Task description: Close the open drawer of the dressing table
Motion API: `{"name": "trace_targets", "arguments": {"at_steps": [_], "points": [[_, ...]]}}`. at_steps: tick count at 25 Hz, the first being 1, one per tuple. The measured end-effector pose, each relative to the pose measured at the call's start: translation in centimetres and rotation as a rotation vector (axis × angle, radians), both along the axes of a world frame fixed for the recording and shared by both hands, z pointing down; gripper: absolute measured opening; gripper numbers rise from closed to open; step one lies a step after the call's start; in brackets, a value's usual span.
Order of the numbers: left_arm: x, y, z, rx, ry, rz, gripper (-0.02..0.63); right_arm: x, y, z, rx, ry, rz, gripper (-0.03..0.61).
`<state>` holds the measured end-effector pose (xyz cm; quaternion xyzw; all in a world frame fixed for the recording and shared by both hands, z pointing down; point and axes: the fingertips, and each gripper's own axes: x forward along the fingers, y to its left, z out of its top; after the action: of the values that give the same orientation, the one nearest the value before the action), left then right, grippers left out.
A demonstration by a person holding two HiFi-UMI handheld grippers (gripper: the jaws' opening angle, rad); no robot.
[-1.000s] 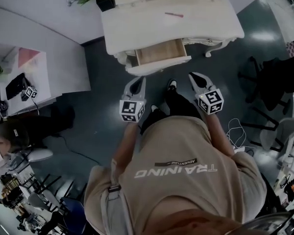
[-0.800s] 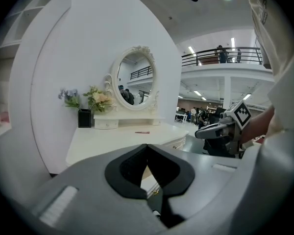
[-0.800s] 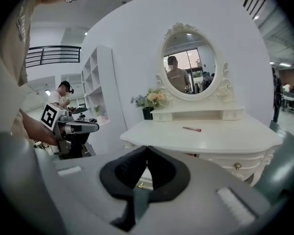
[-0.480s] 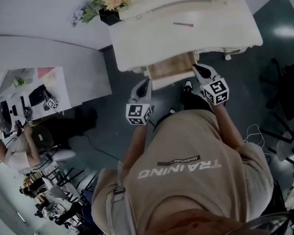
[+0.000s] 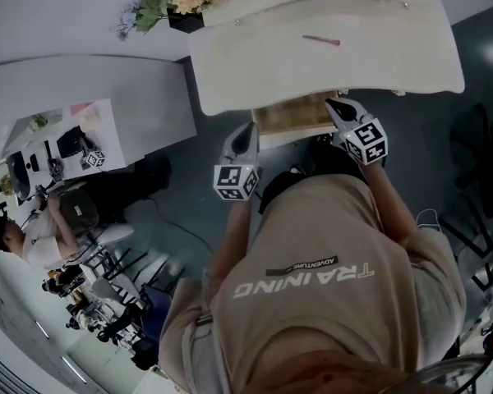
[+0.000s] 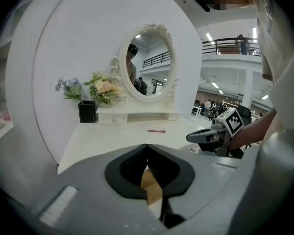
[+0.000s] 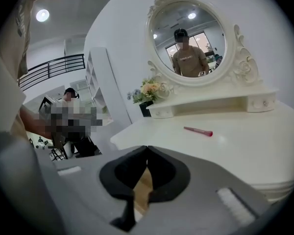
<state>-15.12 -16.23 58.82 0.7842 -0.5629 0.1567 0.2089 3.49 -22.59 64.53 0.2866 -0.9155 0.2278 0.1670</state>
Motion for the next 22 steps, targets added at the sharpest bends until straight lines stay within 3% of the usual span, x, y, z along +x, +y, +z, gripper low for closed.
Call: {"name": "trace_targets", "arguments": {"at_steps": [7,11,16,22], "points": [[-1.2,1.4,4.1,-0.120,0.019,-0.019,0.006,-0.5,-0.8,3.3,-0.071,0.053,-0.036,0.005],[-1.7,2.6,7.0,-0.180,0.056,0.031,0.006,-1.0,0.4,5.0,-0.115,0.109,-0.049,0.005],[-2.2,6.3,11.5,-0.329,0.127,0.082,0.006,-2.1,4.1,7.4,-0.189,0.179,-0.087,0.005],[-0.7,8.1,15.3,-0.417,0.191,0.184,0.006,-1.2,7.1,9.6,-0.336,0.163,-0.070,0.005]]}}
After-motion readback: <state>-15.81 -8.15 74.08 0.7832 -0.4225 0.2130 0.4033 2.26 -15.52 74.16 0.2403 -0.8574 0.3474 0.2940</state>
